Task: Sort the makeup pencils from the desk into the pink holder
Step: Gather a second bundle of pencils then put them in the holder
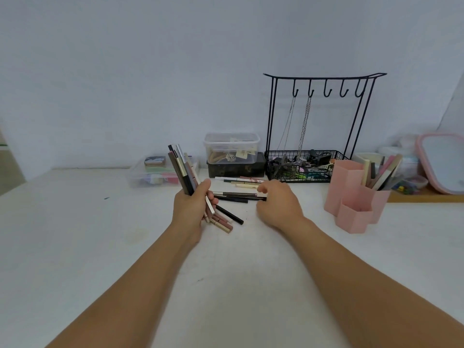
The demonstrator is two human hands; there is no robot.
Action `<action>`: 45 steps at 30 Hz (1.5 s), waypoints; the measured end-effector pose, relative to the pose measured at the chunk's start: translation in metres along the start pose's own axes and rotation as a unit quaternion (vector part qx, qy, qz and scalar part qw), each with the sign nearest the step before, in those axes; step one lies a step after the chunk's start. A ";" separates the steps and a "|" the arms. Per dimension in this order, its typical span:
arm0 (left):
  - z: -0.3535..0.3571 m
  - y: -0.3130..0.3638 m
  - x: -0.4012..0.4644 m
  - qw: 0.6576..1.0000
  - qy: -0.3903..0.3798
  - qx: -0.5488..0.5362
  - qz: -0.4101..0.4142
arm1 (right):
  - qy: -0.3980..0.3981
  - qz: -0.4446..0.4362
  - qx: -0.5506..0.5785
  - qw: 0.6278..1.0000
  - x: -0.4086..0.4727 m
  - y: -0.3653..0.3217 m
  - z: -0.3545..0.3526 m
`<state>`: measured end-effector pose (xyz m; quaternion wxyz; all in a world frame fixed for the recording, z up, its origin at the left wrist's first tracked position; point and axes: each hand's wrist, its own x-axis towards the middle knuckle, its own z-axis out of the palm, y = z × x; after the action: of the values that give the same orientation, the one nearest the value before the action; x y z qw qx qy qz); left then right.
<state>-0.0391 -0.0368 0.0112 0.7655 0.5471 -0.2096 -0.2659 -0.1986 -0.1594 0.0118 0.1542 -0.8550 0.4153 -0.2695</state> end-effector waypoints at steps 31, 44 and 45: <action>0.000 0.001 -0.013 0.993 -0.111 -0.014 0.029 | -0.096 0.007 0.591 0.801 -0.017 -0.058 0.013; -0.002 0.001 -0.009 1.000 -0.007 0.000 0.026 | -0.111 -0.107 0.485 0.861 -0.029 -0.065 0.020; -0.002 0.001 -0.008 1.000 0.000 0.005 0.025 | -0.116 -0.096 0.490 0.859 -0.029 -0.066 0.020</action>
<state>-0.0445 -0.0301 0.0110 0.7689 0.5457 -0.2249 -0.2459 -0.1602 -0.0957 0.0177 0.5735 -0.7300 0.1241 -0.3504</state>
